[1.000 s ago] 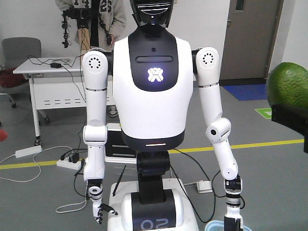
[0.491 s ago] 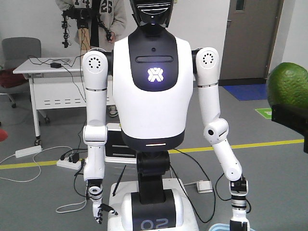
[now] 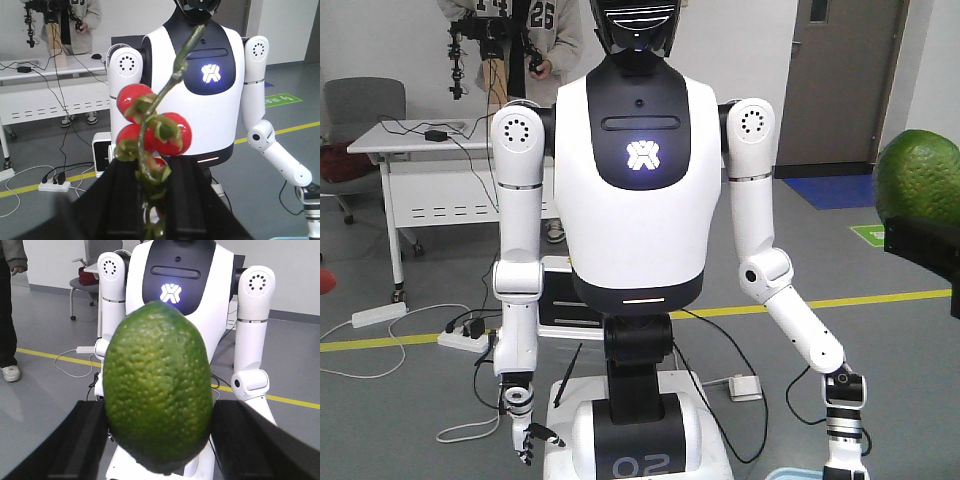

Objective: Pick snacks and fruit into basket
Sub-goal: 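Approach the other robot holding the light-blue basket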

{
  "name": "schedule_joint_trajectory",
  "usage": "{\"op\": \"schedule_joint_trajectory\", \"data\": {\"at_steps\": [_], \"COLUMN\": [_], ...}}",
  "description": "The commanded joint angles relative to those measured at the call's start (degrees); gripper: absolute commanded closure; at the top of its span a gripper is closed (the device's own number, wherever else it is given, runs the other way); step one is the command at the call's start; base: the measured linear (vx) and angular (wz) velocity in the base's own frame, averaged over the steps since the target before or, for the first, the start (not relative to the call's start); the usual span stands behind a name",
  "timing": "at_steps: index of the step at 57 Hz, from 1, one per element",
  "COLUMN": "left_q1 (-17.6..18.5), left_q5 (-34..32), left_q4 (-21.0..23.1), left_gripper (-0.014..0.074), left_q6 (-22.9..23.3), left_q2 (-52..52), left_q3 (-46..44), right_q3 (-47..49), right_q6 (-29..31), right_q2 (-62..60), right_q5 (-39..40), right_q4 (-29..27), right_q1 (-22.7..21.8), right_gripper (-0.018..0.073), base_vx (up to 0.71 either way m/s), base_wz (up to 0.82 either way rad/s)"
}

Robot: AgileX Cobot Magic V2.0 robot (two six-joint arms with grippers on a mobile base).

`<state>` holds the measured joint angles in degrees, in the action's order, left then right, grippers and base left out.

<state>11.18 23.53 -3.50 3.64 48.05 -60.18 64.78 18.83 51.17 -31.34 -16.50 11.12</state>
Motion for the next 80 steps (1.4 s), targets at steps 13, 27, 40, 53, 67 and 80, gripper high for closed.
{"op": "schedule_joint_trajectory", "data": {"at_steps": [13,27,40,53,67,80], "left_q1": [0.32,0.32,0.32,0.32,0.32,0.32], "left_q5": [-4.99,-4.99,-4.99,-4.99,-4.99,-4.99], "left_q4": [0.22,0.22,0.22,0.22,0.22,0.22], "left_gripper": [0.0603,0.0603,0.0603,0.0603,0.0603,0.0603], "left_q6": [0.46,0.46,0.46,0.46,0.46,0.46], "left_q2": [-0.42,-0.42,-0.42,-0.42,-0.42,-0.42], "left_q3": [-1.49,-1.49,-1.49,-1.49,-1.49,-1.49], "right_q3": [1.70,1.70,1.70,1.70,1.70,1.70], "right_q6": [0.32,0.32,0.32,0.32,0.32,0.32], "right_q2": [-0.18,-0.18,-0.18,-0.18,-0.18,-0.18], "right_q5": [5.00,5.00,5.00,5.00,5.00,5.00], "right_q4": [-0.49,-0.49,-0.49,-0.49,-0.49,-0.49], "right_q1": [-0.07,-0.07,-0.07,-0.07,-0.07,-0.07], "right_gripper": [0.0566,0.0566,0.0566,0.0566,0.0566,0.0566], "base_vx": [0.00,0.00,0.00,0.00,0.00,0.00], "base_wz": [0.00,0.00,0.00,0.00,0.00,0.00]}}
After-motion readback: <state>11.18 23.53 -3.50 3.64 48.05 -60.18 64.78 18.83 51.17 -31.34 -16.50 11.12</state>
